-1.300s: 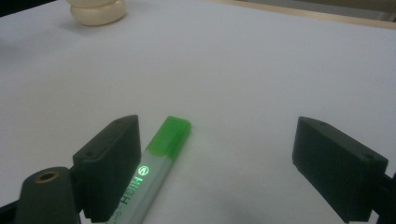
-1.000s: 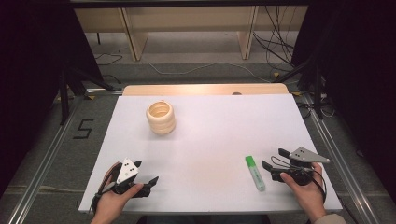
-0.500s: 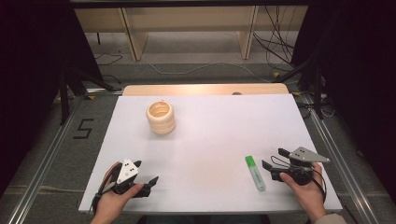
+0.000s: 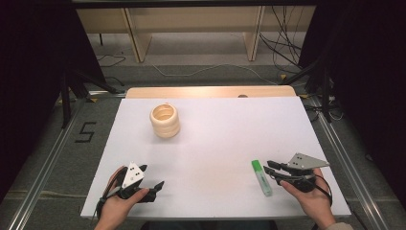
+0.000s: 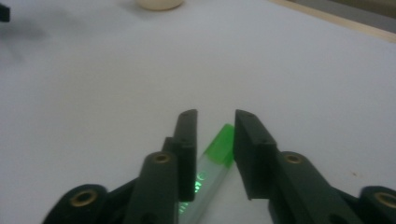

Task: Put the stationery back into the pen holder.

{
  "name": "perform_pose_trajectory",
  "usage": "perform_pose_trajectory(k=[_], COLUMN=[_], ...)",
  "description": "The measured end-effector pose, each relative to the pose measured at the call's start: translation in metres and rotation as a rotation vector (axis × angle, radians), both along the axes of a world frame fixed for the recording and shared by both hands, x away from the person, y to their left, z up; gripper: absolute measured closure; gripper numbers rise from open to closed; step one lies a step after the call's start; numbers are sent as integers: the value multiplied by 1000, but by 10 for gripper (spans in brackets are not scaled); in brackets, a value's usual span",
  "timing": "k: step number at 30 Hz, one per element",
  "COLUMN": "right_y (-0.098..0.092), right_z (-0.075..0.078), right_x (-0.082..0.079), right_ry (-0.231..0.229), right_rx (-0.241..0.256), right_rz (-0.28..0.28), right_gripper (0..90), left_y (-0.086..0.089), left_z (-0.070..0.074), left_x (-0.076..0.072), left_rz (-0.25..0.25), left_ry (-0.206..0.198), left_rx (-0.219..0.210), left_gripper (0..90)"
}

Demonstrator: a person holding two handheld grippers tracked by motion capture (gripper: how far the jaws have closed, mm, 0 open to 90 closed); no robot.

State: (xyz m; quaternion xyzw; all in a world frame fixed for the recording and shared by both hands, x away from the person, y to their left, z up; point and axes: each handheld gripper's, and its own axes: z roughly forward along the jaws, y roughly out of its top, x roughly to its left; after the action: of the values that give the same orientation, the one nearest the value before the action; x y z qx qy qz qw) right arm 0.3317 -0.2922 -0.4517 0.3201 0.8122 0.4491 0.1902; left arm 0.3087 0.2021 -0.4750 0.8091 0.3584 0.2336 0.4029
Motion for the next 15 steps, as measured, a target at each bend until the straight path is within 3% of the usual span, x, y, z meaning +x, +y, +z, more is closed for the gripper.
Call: perform_pose_trajectory(k=[5, 8, 15], right_y=[15, 23, 32], right_z=[-1, -6, -14], right_x=[-2, -3, -9], right_ry=[54, 103, 179], right_rx=[-117, -185, -244], right_rz=[101, 135, 155], right_gripper=[900, 900, 900], left_y=[-2, -2, -2], left_z=[-1, -1, -1], left_x=[0, 0, 1], left_rz=[-2, -4, -3], left_ry=[6, 2, 4], left_rx=[5, 1, 7], left_gripper=[172, 173, 175])
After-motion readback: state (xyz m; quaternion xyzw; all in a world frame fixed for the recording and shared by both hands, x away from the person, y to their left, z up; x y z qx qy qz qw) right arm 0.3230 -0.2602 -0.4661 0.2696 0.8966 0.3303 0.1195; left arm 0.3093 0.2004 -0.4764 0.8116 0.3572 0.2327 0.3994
